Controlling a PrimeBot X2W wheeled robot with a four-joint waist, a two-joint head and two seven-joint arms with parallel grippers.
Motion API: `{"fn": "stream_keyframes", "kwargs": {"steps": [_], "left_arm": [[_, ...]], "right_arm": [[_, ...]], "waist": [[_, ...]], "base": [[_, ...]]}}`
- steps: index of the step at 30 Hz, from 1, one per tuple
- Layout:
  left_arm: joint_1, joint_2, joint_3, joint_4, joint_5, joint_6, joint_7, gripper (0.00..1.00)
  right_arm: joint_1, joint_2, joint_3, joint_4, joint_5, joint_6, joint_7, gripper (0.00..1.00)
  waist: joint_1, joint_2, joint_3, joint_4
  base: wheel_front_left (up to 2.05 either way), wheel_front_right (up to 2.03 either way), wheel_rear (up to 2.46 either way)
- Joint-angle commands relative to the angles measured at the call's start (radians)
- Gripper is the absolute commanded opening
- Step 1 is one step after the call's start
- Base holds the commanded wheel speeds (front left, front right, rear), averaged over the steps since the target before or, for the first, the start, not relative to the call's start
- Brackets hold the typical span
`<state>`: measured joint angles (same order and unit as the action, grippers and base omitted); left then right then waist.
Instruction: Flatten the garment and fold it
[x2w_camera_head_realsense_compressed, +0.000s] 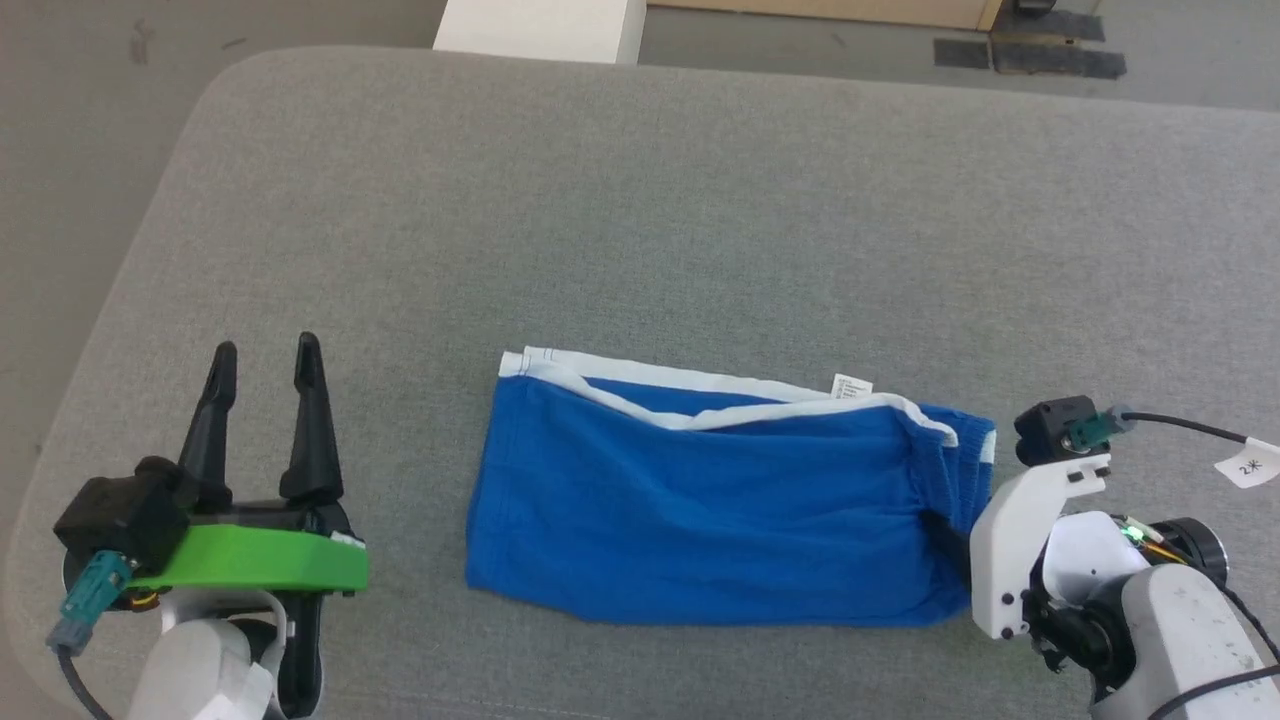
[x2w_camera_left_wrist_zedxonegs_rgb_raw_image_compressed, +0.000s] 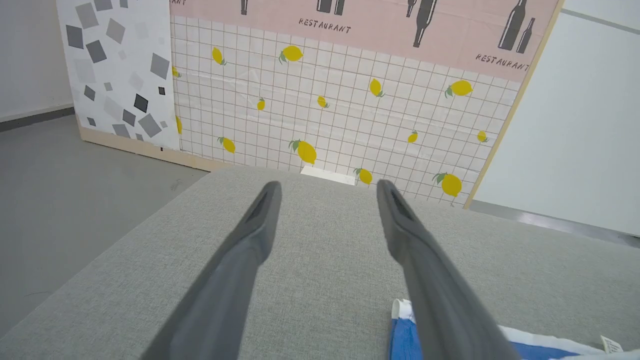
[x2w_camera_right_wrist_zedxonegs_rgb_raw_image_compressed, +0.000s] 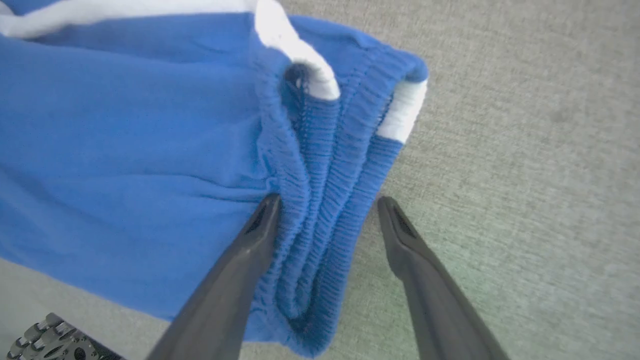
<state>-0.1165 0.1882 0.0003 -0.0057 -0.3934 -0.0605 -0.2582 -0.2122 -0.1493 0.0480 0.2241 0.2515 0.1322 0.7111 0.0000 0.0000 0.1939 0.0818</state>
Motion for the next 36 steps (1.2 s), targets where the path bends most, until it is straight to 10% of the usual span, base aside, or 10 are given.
{"fn": "stream_keyframes", "kwargs": {"steps": [1,3,4,6,36], "left_arm": [[0.011,-0.013,0.013,0.000,0.016,-0.012,-0.003,1.00],[0.009,-0.024,0.024,0.005,0.031,-0.025,-0.003,1.00],[0.007,-0.028,0.028,0.006,0.037,-0.030,-0.003,1.00],[0.004,-0.041,0.041,0.013,0.052,-0.044,-0.003,1.00],[0.024,-0.063,0.059,0.075,0.068,-0.070,-0.004,1.00]], "right_arm": [[-0.009,0.004,0.009,0.019,-0.001,-0.002,-0.004,1.00],[-0.009,0.008,0.023,0.035,0.010,-0.002,0.003,1.00],[-0.010,0.008,0.027,0.039,0.015,-0.002,0.005,0.44],[-0.016,0.006,0.040,0.050,0.029,-0.002,0.006,0.00],[-0.020,-0.147,-0.222,-0.054,-0.098,-0.002,0.155,0.00]], "waist": [[0.0000,0.0000,0.007,0.006],[0.0000,0.0000,0.010,0.007],[0.0000,0.0000,0.010,0.007],[0.0000,0.0000,0.011,0.006],[0.0000,0.0000,-0.036,-0.077]], "base": [[0.00,0.00,0.00],[0.00,0.00,0.00],[0.00,0.00,0.00],[0.00,0.00,0.00],[0.00,0.00,0.00]]}}
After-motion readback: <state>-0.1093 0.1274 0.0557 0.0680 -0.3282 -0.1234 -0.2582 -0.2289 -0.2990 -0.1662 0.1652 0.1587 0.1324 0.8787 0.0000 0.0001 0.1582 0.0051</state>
